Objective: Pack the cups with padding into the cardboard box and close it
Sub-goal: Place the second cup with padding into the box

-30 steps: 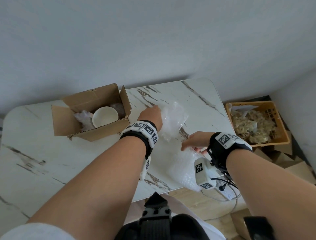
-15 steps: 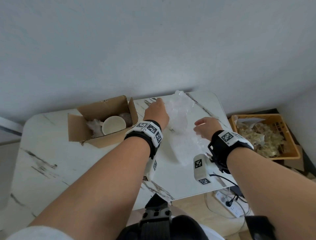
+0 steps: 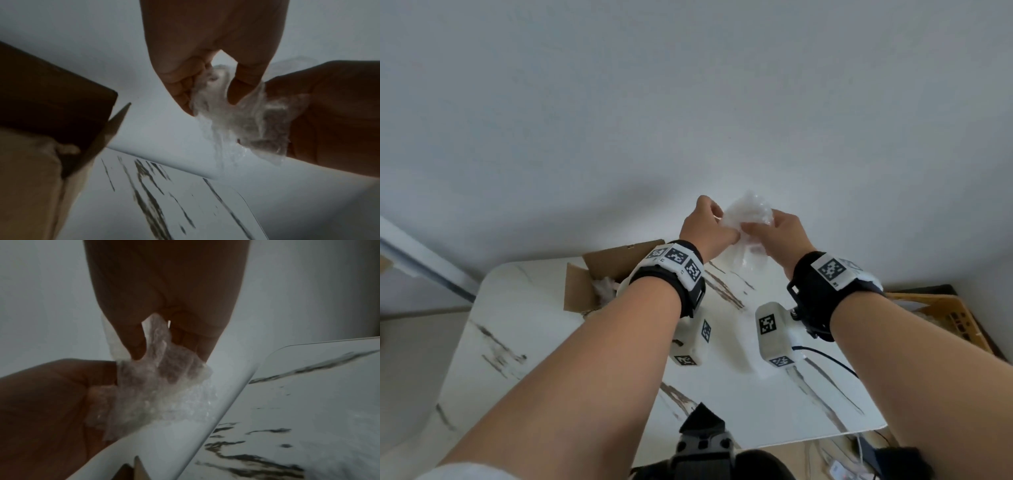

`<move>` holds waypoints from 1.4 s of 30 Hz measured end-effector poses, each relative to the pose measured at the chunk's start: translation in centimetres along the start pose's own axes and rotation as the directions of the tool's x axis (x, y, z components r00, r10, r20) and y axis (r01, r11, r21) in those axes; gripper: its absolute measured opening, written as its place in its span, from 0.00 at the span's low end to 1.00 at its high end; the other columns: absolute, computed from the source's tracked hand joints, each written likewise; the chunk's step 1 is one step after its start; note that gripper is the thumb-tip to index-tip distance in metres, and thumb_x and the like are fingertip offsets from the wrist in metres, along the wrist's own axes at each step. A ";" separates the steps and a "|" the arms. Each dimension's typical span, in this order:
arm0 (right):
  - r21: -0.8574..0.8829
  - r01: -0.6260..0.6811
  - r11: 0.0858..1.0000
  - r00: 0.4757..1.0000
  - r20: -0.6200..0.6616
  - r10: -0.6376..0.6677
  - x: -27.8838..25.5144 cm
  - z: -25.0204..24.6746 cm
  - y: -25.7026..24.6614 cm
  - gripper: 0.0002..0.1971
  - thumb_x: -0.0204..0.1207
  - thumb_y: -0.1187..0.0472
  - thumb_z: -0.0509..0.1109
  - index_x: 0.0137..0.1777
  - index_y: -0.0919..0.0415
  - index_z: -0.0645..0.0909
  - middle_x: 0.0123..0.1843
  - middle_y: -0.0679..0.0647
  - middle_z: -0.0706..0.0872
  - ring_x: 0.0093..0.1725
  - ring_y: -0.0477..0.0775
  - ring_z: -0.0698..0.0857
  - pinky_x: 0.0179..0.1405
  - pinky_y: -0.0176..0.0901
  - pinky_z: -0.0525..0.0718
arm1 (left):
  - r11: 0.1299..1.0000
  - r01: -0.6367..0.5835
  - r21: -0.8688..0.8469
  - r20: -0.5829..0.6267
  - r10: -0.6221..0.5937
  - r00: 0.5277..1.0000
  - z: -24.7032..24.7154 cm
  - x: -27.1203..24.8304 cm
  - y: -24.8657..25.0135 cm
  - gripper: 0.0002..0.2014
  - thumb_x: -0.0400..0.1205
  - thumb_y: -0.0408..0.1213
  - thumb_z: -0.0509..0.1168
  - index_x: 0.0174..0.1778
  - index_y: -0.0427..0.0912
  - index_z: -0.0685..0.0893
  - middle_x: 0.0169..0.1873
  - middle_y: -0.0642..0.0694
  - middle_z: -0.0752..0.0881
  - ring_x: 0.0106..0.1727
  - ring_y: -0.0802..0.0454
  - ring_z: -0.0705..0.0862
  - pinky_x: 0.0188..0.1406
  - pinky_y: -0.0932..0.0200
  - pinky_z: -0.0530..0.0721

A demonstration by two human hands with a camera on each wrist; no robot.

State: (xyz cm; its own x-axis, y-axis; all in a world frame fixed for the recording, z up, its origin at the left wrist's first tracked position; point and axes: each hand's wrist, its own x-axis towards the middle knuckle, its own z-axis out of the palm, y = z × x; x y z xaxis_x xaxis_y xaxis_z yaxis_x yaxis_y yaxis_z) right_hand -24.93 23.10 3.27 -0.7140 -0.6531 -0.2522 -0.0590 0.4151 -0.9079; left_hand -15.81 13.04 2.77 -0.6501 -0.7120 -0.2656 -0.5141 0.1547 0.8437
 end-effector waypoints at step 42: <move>-0.819 0.280 0.501 0.959 0.264 -0.103 -0.5 15.6 -3.8 0.05 0.68 0.63 0.65 0.39 0.56 0.71 0.34 0.51 0.78 0.37 0.57 0.78 0.31 0.41 0.73 | 0.828 0.050 0.558 0.081 -0.114 0.990 -14.4 -1.9 -14.4 0.25 0.65 0.46 0.79 0.59 0.57 0.86 0.78 0.46 0.65 0.78 0.42 0.66 0.71 0.48 0.75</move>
State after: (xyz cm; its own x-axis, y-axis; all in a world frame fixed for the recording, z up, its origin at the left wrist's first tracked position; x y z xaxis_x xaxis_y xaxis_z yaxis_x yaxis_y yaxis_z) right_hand -13.43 11.98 1.63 -0.4940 -0.8367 -0.2364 -0.8009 0.5438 -0.2507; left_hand 0.89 2.29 -2.15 -0.6301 -0.6673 -0.3971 -0.7707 0.4746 0.4252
